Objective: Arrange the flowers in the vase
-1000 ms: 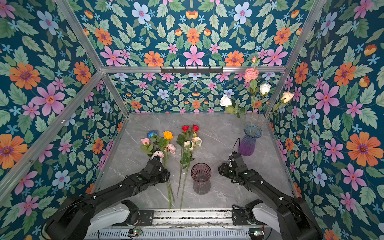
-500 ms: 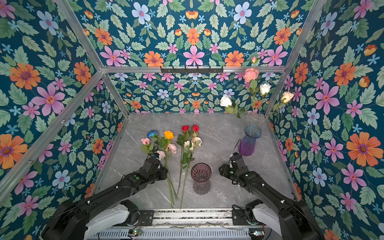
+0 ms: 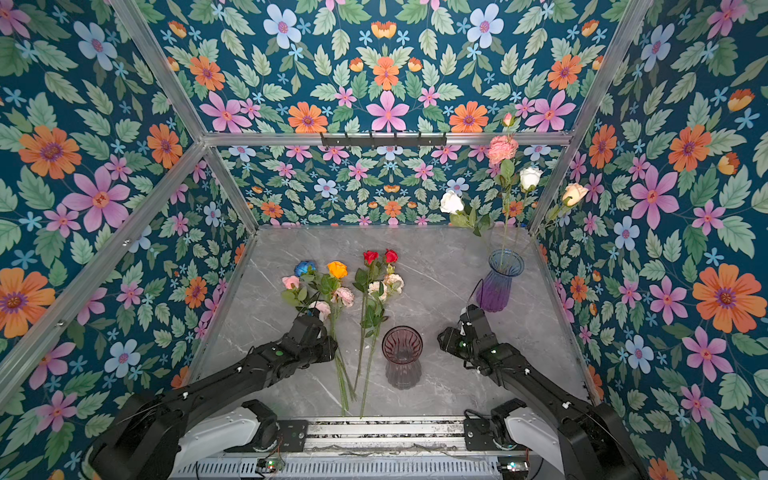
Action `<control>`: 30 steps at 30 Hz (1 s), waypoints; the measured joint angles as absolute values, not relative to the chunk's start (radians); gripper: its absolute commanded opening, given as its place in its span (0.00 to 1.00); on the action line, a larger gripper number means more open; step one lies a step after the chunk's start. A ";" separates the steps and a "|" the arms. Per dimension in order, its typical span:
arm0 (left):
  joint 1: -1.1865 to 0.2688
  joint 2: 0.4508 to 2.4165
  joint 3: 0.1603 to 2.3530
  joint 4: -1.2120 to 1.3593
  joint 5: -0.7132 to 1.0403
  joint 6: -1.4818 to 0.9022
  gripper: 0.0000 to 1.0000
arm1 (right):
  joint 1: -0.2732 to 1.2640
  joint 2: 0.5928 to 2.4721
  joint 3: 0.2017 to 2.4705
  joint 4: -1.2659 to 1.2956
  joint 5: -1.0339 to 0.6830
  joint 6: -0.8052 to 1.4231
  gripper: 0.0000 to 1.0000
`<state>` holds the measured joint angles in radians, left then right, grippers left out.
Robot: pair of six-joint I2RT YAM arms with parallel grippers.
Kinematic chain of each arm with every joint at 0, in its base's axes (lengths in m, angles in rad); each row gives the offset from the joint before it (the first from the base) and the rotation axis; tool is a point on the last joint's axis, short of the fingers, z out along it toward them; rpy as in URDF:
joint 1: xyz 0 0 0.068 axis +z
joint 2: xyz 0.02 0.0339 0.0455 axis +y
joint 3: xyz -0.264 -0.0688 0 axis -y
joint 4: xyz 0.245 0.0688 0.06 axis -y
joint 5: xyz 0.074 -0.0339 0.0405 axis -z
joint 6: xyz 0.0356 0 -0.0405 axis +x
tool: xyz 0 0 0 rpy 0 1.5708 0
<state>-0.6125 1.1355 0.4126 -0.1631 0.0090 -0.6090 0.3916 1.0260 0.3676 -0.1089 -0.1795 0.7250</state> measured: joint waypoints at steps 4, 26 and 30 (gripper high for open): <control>-0.612 1.190 0.429 -0.142 0.009 -0.598 0.42 | 0.392 1.022 0.365 -0.109 -0.179 0.725 0.57; -0.611 1.055 0.551 -0.299 -0.061 -0.548 0.24 | 0.392 0.961 0.337 -0.109 -0.179 0.725 0.57; -0.611 1.042 0.561 -0.297 -0.056 -0.547 0.17 | 0.392 0.951 0.332 -0.109 -0.179 0.725 0.57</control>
